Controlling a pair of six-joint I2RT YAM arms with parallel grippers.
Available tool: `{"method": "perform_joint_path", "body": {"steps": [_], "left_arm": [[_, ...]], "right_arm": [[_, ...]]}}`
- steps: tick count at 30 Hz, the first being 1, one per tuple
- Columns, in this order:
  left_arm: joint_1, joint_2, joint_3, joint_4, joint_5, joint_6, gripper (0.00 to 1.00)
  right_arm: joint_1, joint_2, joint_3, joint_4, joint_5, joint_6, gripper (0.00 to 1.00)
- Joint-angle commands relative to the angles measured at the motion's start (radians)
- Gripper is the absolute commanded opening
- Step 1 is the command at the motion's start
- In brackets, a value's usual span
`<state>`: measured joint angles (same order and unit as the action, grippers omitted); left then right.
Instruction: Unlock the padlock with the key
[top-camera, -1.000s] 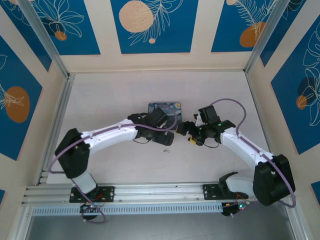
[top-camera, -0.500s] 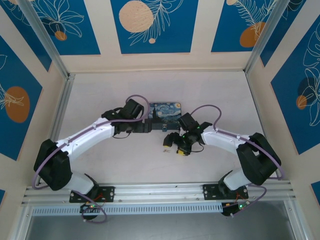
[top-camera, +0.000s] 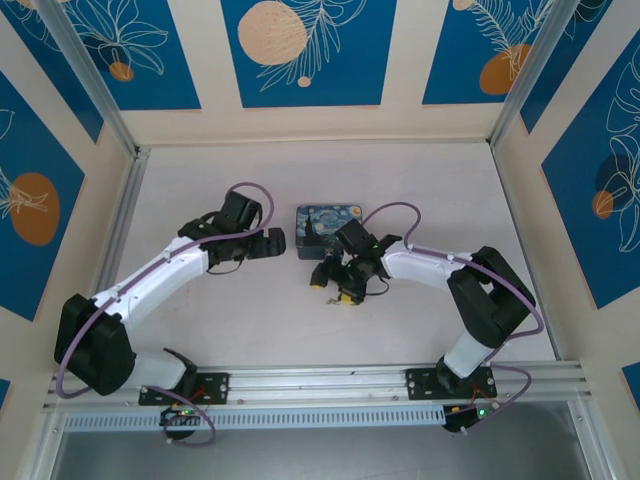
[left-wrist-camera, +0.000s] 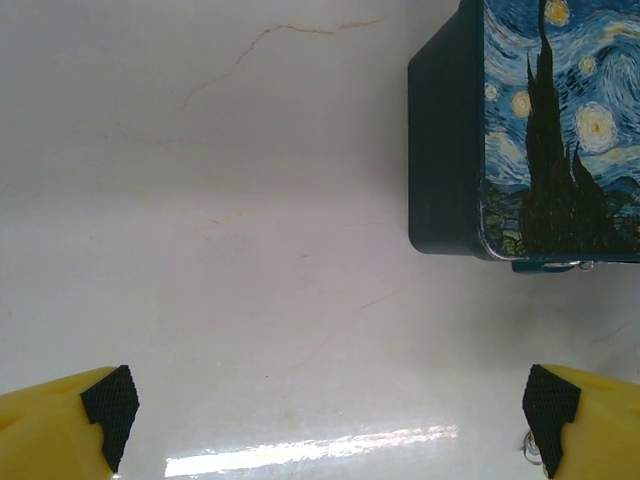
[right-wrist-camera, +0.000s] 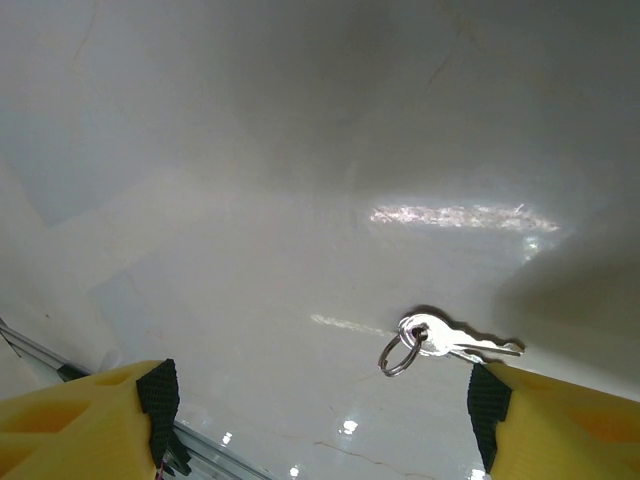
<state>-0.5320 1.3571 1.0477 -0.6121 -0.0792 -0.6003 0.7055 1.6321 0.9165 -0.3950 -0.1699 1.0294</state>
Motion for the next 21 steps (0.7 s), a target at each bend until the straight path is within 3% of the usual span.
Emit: {"method": "perform_joint_path", "body": {"steps": [1,12,21], "left_arm": [[0.015,-0.025,-0.013,0.002,0.024,0.015,1.00],[0.025,-0.023,-0.005,0.001,0.033,0.030,1.00],[0.025,-0.021,-0.004,0.002,0.035,0.027,1.00]], "right_arm": [[0.015,0.000,0.004,-0.031,0.015,0.031,0.79],[0.010,-0.005,-0.046,-0.023,0.046,0.038,0.79],[-0.017,0.042,0.016,-0.032,0.041,0.003,0.79]]}}
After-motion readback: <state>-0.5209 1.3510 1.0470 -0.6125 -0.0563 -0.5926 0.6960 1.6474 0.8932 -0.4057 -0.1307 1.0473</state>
